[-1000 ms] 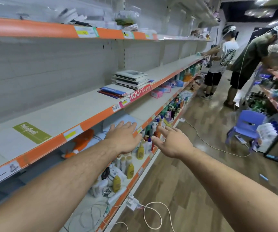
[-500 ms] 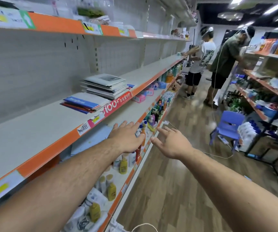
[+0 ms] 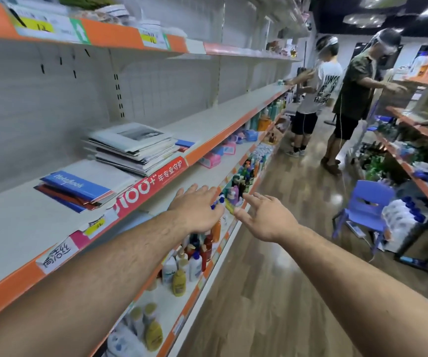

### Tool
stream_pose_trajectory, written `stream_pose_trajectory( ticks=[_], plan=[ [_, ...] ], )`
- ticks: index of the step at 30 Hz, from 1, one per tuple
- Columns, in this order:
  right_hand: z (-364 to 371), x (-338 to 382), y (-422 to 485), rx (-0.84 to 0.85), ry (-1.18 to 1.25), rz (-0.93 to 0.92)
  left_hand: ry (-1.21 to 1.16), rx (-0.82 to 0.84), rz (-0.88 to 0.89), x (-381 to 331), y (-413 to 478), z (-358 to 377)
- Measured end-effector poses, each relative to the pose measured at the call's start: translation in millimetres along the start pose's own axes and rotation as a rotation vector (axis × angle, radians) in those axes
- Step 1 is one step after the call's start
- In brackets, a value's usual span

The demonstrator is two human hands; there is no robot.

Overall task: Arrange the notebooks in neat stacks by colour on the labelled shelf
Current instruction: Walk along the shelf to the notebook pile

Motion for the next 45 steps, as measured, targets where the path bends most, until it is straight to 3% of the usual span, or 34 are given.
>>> stream_pose_trajectory(
  ticks=[11, 18, 28, 45],
  plan=[
    [-30, -58, 145, 0.085, -0.007, -0.335, -0.001, -0.091, -0.279, -22, 136, -4],
    [-16, -67, 225, 0.091, 0.033, -0.427, 0.011, -0.081, -0.371, -8, 192, -4],
    [-14, -36, 348, 0.057, 0.068, -0.515, -0.009, -0.162, -0.385, 58, 299, -11],
    [-4, 27, 499, 0.111, 0.134, -0.626, -0.062, -0.228, -0.701, 126, 361, -41]
  ],
)
Point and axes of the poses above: each hand's wrist, its own y-axis towards the middle knuckle, its own z-axis out of the palm, x = y × z, the point moved 8 cm from there along y, towards the middle knuckle, and after that the axes turned 8 degrees about -y, right-handed, at the moved point
